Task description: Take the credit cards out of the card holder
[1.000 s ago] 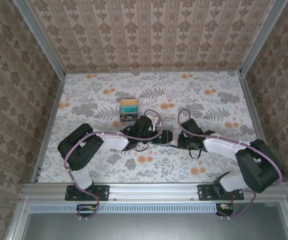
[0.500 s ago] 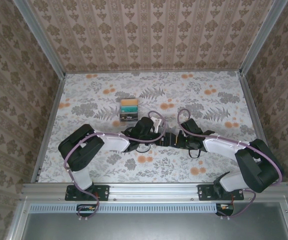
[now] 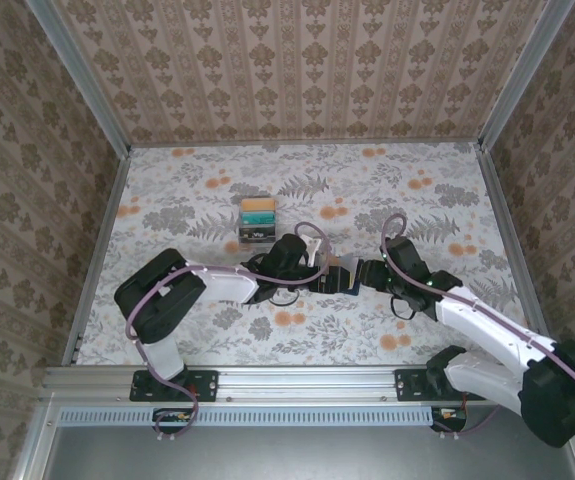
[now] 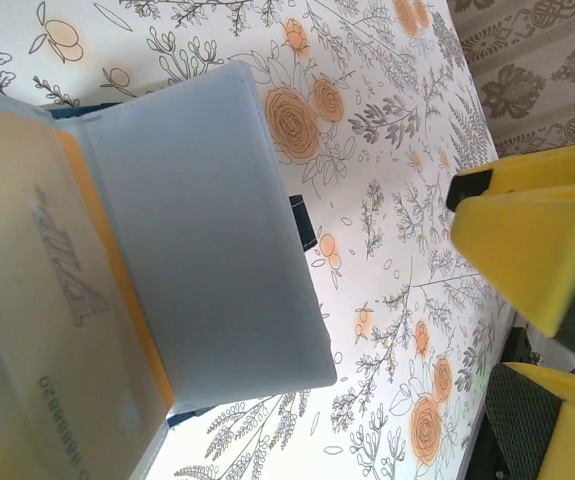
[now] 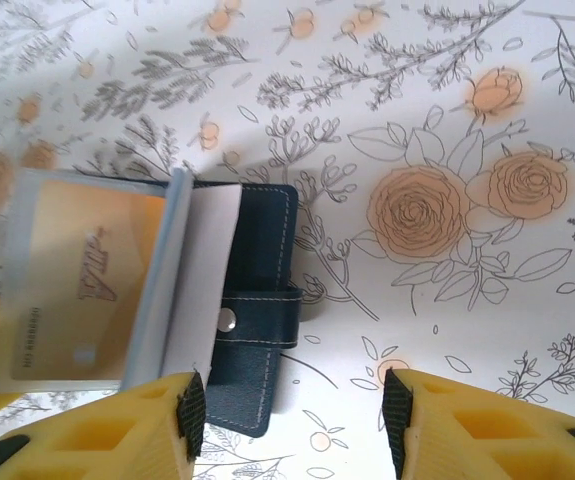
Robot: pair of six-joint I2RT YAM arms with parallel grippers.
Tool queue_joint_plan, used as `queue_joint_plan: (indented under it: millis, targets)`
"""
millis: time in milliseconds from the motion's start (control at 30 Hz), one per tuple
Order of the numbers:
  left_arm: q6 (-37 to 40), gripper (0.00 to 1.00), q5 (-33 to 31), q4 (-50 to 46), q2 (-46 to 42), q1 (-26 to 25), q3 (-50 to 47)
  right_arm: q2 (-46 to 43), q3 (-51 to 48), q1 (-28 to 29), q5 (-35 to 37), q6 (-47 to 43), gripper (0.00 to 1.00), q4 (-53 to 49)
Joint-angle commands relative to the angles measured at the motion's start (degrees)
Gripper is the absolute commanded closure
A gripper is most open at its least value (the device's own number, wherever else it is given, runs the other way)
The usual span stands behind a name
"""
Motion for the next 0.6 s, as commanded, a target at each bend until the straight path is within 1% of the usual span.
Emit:
queue_joint_plan:
  millis: [0,133,267,433,567]
  targets:
    - [1.90,0.00,-1.05,-1.39,-2.64,0.08,1.24,-0.64,-0.02,-0.32,1.09,0.30,0.46,-3.32]
    - [3.20,0.00,-2.28,-3.60,-4.44,0.21,1.19,-0.11,0.00,-0.33,0.03,0.22,0.45,-2.77]
    - [5.57,0.00,-5.80,-8.26,-9.37,0.94,-0.14,0.14,0.28,-0.33,-0.86,0.04,0.44,-2.33]
    - [7.54,0.00,-7.70,-12.45,-14.68,2.33,-1.63,0.92,1.59,-0.33,-2.60,-0.36,0.44,-1.56]
    - [7.70,0.00,-8.41,-12.83,-16.49,3.18,-3.14,2.87,3.67,0.08,-5.57,-0.62,0.47,0.01]
